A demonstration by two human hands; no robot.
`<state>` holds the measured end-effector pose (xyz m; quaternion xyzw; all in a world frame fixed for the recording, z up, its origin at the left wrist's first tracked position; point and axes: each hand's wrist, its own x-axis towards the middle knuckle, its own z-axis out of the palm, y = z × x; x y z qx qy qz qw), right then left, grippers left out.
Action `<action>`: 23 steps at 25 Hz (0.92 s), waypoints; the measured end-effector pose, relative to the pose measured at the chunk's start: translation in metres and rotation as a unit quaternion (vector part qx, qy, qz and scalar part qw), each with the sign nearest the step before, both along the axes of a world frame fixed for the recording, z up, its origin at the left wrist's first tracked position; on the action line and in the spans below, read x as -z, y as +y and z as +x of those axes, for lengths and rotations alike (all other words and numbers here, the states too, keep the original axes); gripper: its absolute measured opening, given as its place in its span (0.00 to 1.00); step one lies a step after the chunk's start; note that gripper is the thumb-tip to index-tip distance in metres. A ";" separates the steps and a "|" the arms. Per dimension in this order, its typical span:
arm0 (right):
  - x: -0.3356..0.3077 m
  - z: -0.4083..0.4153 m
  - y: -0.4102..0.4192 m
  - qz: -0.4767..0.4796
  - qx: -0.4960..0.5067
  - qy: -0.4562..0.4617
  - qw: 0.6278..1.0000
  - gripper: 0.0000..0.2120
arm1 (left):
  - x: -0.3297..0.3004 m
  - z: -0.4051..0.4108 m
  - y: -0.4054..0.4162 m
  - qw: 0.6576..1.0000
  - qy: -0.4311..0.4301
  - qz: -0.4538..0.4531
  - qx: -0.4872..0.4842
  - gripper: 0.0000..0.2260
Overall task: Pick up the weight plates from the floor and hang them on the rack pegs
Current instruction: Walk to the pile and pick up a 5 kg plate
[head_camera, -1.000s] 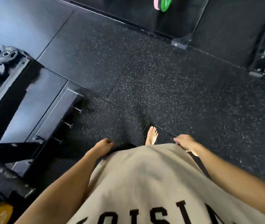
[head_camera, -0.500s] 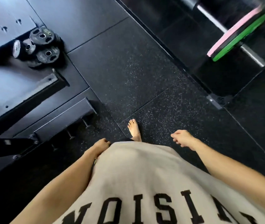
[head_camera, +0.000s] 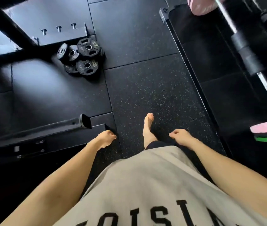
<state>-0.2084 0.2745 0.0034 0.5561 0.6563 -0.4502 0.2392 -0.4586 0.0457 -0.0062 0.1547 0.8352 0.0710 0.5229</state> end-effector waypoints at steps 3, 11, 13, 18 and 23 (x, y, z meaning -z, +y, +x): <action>0.004 -0.087 0.084 -0.004 -0.082 -0.008 0.997 0.11 | -0.004 -0.048 0.051 0.999 -0.002 -0.006 -0.048 0.15; -0.014 -0.316 0.222 -0.023 -0.226 0.006 0.974 0.11 | -0.009 -0.185 0.127 0.974 0.040 -0.008 -0.222 0.13; -0.010 -0.372 0.244 -0.026 -0.248 0.004 0.969 0.11 | -0.001 -0.223 0.142 0.969 0.029 -0.011 -0.245 0.13; 0.000 -0.521 0.285 -0.024 -0.269 0.012 0.963 0.11 | 0.015 -0.360 0.174 0.965 0.025 -0.007 -0.260 0.13; -0.010 -0.666 0.318 -0.027 -0.272 0.023 0.962 0.10 | 0.007 -0.490 0.202 0.962 0.007 -0.003 -0.272 0.13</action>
